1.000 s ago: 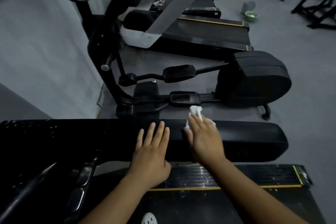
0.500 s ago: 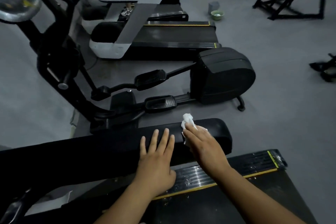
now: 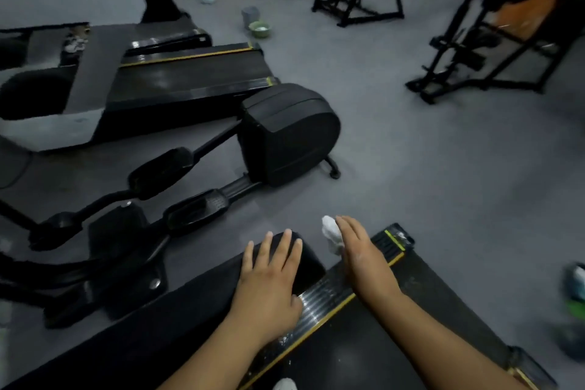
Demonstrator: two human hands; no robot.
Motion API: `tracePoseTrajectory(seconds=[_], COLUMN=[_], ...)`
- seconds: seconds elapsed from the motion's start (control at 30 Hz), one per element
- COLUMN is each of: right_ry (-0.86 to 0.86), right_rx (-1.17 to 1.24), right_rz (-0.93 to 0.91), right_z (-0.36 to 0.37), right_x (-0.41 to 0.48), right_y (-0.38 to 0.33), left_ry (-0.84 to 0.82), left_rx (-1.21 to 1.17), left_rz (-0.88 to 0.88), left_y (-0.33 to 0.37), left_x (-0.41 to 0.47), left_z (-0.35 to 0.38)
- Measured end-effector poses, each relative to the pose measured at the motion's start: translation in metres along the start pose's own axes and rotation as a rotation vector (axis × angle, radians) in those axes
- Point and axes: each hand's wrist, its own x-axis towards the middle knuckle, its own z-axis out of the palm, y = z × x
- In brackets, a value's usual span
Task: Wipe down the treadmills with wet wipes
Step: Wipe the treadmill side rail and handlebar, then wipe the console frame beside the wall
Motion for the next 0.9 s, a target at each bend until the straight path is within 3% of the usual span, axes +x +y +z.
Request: tracePoseTrajectory(seconds=[0.2, 0.53, 0.73, 0.9], right_ry=[0.133, 0.434, 0.461, 0.462], right_rx=[-0.108, -0.356, -0.337, -0.3], right_rz=[0.133, 0.39, 0.456, 0.489], right_z=[-0.053, -0.158, -0.226, -0.277], right_x=[-0.033, -0.088, -0.104, -0.079], right_y=[0.063, 0.254, 0.373, 0.447], left_ry=[-0.015, 0.056, 0.116, 0.204], left_rx=[0.078, 0.169, 0.161, 0.053], left_rz=[0.289, 0.661, 0.669, 0.621], left_y=[0.079, 0.296, 0.435, 0.503], left_x=[0.071, 0.2, 0.278, 0.345], left_z=[-0.01, -0.01, -0.017, -0.022])
